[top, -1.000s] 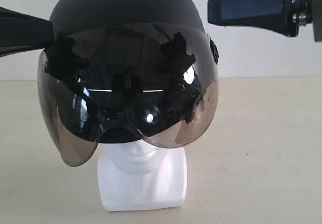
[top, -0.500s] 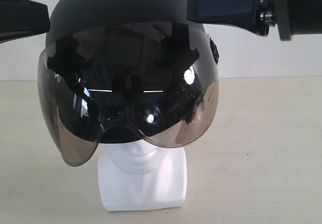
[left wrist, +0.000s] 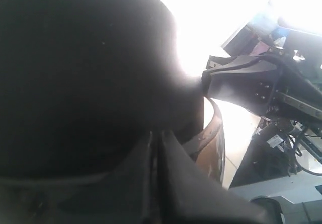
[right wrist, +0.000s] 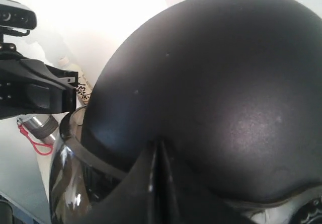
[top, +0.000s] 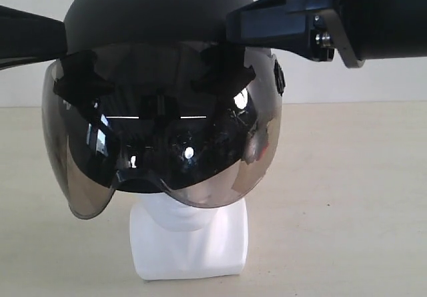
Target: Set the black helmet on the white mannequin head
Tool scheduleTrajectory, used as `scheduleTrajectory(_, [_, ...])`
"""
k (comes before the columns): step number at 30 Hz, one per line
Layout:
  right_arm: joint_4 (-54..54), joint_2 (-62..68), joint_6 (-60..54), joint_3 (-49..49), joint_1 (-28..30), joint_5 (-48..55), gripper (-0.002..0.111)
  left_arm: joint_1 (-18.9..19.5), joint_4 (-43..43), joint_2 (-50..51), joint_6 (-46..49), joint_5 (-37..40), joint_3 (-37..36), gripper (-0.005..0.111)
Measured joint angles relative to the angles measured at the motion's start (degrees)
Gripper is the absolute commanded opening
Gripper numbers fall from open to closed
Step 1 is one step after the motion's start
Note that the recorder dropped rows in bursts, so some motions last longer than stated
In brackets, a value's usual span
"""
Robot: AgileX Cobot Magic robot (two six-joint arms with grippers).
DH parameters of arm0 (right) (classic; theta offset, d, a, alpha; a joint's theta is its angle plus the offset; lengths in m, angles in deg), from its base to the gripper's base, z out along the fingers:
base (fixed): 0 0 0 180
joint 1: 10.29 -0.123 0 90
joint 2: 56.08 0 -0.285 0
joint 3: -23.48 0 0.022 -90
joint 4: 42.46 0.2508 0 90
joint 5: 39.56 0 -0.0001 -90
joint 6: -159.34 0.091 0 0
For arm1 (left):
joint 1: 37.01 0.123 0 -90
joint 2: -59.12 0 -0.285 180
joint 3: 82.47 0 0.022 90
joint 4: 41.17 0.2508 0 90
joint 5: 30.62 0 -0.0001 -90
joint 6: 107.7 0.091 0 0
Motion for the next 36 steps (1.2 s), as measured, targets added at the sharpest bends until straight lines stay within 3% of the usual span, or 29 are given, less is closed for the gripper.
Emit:
scheduleTrajectory(16, [-5.27, 0.09, 6.96, -0.35, -0.1, 2.66, 0.0, 0.0, 1.72, 0.0, -1.14, 2.12, 0.0, 0.004])
scheduleTrajectory(26, [-7.0, -0.31, 8.36, 2.43, -0.1, 4.73, 0.0, 0.0, 2.52, -0.35, -0.7, 2.65, -5.31, 0.004])
scheduleTrajectory(36, [-5.17, -0.44, 8.24, 4.04, -0.1, 4.31, 0.0, 0.0, 1.88, -0.35, 0.13, 2.76, -5.94, 0.004])
